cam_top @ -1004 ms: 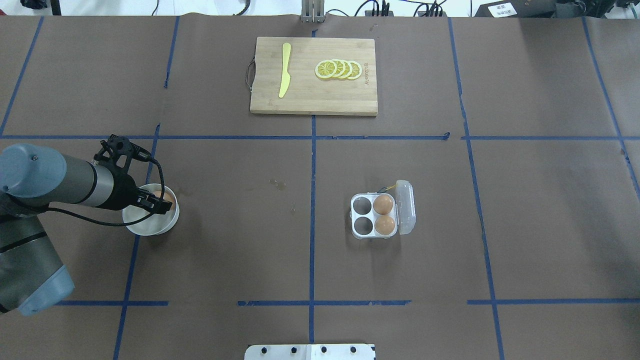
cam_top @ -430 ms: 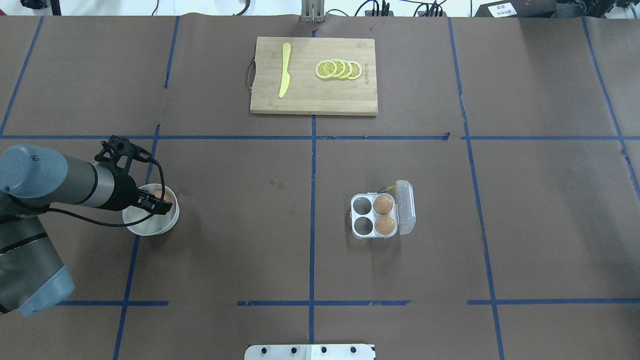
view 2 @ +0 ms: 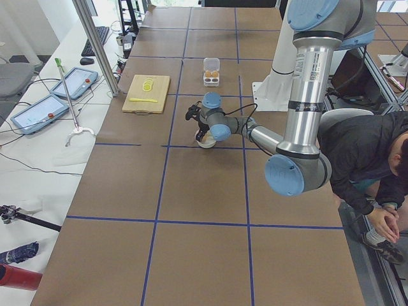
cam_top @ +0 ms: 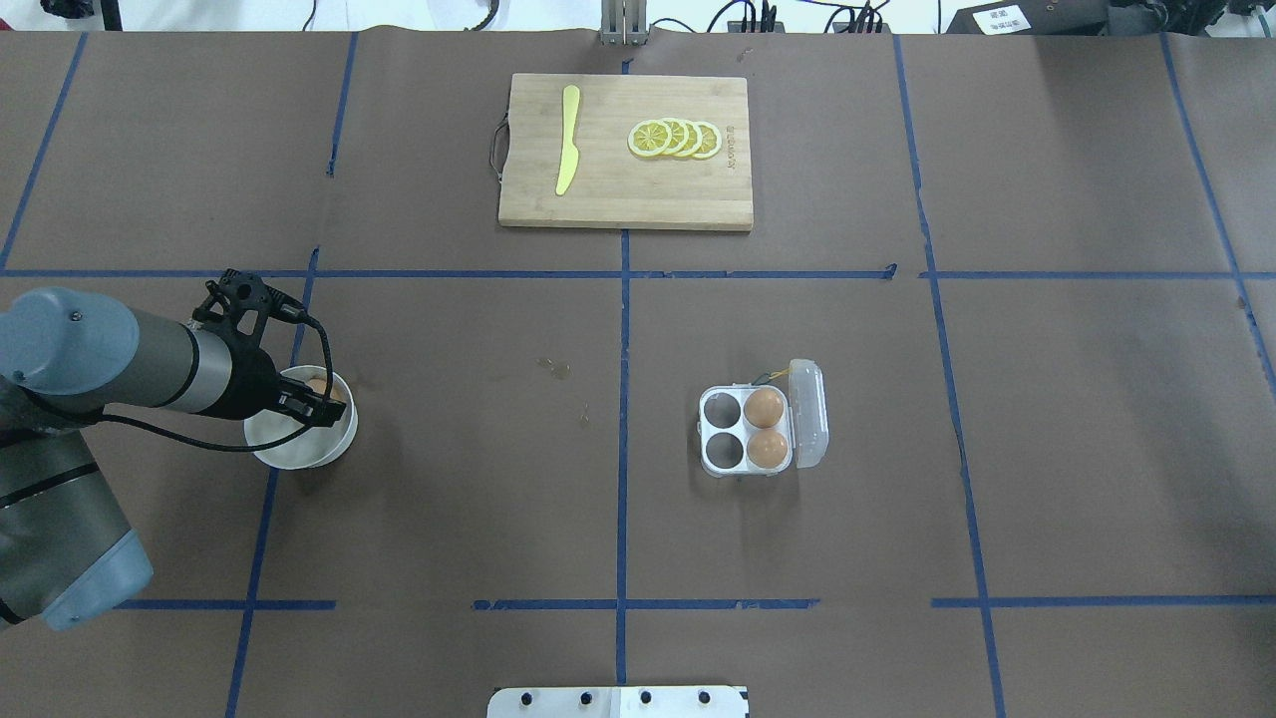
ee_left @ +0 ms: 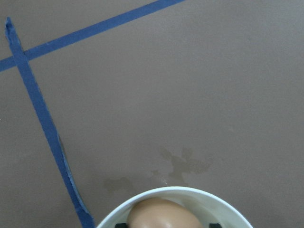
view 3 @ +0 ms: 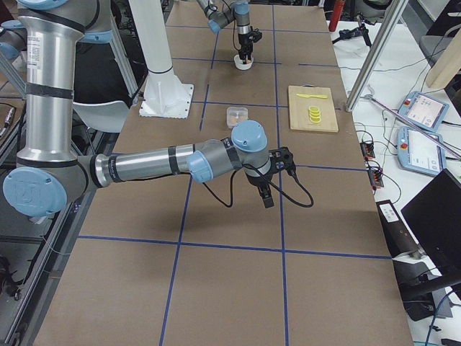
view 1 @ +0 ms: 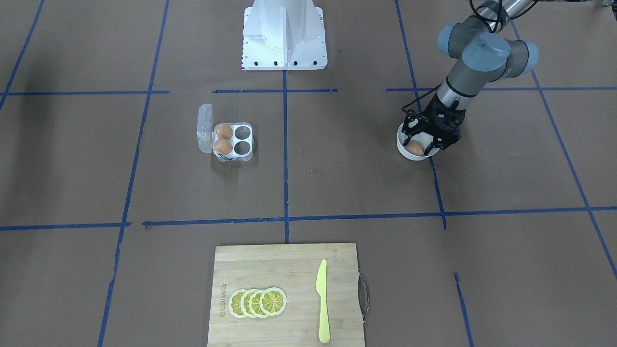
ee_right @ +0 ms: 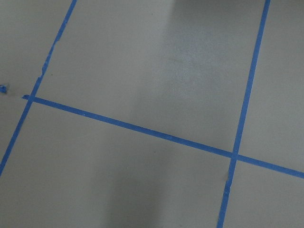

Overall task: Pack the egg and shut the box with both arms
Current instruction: 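Close the left gripper on the brown egg inside the bowl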

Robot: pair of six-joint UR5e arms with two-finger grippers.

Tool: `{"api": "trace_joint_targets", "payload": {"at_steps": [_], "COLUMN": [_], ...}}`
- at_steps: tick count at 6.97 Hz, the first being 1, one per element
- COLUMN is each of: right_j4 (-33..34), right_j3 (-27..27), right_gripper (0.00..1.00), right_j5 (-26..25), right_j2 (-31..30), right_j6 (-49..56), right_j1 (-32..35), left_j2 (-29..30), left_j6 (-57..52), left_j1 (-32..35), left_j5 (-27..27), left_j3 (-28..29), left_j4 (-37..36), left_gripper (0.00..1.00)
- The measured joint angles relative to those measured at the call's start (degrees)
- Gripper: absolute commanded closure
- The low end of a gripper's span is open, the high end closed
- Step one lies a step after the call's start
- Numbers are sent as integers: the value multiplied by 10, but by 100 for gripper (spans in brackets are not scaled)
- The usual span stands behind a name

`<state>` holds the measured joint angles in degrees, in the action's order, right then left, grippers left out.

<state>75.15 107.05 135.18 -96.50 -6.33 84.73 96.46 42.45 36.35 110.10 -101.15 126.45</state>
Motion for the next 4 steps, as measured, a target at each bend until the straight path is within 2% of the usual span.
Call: {"api": "trace_joint_targets", "payload": {"at_steps": [2, 4], "right_j4": [0, 0], "right_j3": [0, 0], "right_gripper": [0, 0], "right_j5": [0, 0], "right_j2": [1, 1], "right_j6": [0, 0], "right_j1": [0, 0], "left_j2": [2, 2], "left_j6": [0, 0], "left_j1": [0, 0], "left_j5": [-1, -1], "left_j3": [4, 3], "left_j4": [0, 0], "left_gripper": [60, 71]}}
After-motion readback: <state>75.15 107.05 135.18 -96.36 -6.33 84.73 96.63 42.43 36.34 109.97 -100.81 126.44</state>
